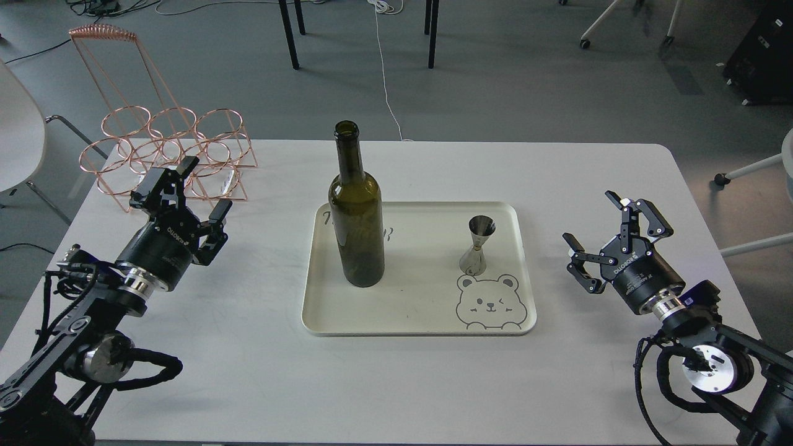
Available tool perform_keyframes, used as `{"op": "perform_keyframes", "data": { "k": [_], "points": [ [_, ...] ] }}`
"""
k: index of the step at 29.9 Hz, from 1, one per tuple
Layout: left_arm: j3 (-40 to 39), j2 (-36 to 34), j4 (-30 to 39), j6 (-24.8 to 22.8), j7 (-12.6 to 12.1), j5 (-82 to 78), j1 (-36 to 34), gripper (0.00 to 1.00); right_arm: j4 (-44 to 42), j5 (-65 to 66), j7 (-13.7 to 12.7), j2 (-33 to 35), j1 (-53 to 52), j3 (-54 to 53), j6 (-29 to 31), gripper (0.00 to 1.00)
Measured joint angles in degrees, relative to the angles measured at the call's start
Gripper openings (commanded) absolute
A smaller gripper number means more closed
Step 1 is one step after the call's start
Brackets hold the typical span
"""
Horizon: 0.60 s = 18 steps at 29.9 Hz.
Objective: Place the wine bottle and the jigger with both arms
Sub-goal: 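Move the right gripper inward toward the metal jigger on the tray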
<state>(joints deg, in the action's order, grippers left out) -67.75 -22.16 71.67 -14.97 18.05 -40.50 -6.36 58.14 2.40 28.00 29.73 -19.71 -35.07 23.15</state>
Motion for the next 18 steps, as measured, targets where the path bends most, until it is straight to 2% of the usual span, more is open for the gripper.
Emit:
{"op": "perform_keyframes", "data": {
  "k": [7, 12, 14, 18],
  "points": [
    [0.1, 0.0, 0.0, -0.3, 0.4, -0.1, 0.2, 0.98, -0.2, 2.4, 0.0, 0.8, -0.4, 0.0, -0.3, 0.99],
    [0.3, -0.2, 0.1, -1.1, 1.0, 0.3, 0.2, 0.98, 0.1, 20.5, 0.0, 4.6, -1.9, -0.1, -1.7, 0.99],
    [0.4, -0.3, 0.4, -1.2, 1.7, 0.1, 0.0, 0.98, 1.8, 29.5, 0.0, 6.2, -2.2, -0.2, -4.3, 0.99],
    [0.7, -0.5, 0.8, -1.2, 2.4, -0.3, 0.0, 0.98, 6.5, 50.3, 0.0, 9.6, -2.5, -0.2, -15.7, 0.99]
  ]
}}
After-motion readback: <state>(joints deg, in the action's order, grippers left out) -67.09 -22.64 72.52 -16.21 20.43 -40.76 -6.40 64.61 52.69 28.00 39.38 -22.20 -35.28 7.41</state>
